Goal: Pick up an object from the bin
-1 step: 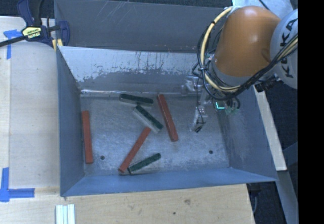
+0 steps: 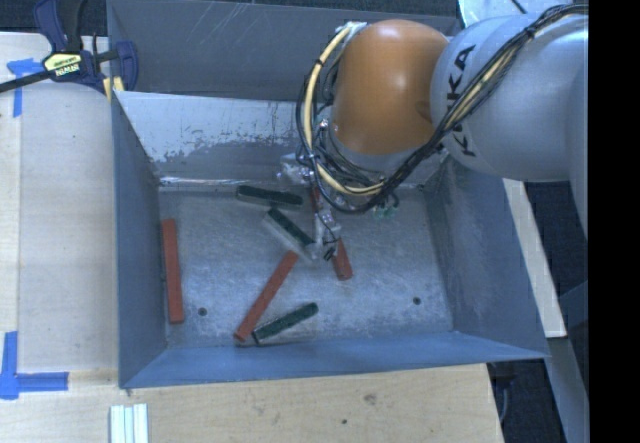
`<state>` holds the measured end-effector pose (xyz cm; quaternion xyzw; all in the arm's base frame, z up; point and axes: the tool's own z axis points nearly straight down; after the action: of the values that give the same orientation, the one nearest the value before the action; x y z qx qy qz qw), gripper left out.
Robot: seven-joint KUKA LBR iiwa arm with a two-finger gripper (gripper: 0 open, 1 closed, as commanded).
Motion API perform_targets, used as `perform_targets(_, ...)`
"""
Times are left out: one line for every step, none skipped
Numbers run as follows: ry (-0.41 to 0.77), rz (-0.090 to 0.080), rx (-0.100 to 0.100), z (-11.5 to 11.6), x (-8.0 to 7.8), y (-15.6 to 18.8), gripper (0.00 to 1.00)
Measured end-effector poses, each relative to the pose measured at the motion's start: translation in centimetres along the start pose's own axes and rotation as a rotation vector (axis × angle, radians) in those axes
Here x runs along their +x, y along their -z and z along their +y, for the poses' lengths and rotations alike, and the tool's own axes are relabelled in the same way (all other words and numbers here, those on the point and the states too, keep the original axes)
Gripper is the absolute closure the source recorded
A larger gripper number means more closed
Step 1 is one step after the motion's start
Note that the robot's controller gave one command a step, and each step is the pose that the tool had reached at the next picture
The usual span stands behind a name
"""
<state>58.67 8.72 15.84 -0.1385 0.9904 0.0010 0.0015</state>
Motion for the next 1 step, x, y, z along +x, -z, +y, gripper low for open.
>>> perform_targets(0.178,0.003,0.000,-1.26,-3.68,-8.79,0.00)
